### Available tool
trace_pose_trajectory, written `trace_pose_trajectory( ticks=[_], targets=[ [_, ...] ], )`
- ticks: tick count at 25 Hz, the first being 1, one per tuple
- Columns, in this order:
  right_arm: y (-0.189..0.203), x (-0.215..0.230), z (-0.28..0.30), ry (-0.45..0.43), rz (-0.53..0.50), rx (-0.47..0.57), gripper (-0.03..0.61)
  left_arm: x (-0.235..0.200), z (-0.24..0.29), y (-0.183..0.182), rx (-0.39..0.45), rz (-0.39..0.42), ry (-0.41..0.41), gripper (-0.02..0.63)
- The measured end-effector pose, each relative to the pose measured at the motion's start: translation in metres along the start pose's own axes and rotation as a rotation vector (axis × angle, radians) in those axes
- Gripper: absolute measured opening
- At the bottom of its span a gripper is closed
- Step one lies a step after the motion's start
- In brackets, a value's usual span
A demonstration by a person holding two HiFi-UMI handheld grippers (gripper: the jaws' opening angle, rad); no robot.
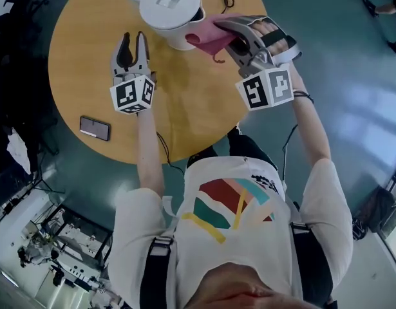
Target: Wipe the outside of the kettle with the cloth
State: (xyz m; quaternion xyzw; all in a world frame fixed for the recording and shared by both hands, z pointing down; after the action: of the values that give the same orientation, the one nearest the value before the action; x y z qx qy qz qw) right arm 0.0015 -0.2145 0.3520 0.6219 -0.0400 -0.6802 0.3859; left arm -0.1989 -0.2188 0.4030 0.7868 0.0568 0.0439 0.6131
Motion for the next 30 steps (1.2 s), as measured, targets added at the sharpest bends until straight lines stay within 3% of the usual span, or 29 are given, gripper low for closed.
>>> trace_pose_trajectory(
  ticks=[12, 21, 30],
  targets=[
    [0.008, -0.014, 0.018, 0.036, -0.099, 0.094, 0.038, 0.061, -0.026, -0.038, 0.044, 0.061, 0.058, 0.183],
    [0.045, -0.068, 0.058, 0.023, -0.086, 0.135, 0.038, 0.067, -0.06, -0.005, -0.031, 0.088, 0.056, 0.183],
    [0.095, -0.154, 0.08, -0.066, -0.036, 0.1, 0.039, 0.081, -0.098, 0.051, -0.107, 0.075, 0.08, 0.183]
  ],
)
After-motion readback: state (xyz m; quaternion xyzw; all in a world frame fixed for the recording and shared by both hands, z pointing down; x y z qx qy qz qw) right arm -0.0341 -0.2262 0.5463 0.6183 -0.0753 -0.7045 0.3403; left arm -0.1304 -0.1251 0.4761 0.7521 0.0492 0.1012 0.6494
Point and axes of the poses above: the fingertips, and each gripper's own axes: z forward along the fingers, x to its right, y out of its underside, the point moved 2 cm from there along -z, backward along the fingers, and after that the axes turned 15 degrees about x, right-handed, at the moved point
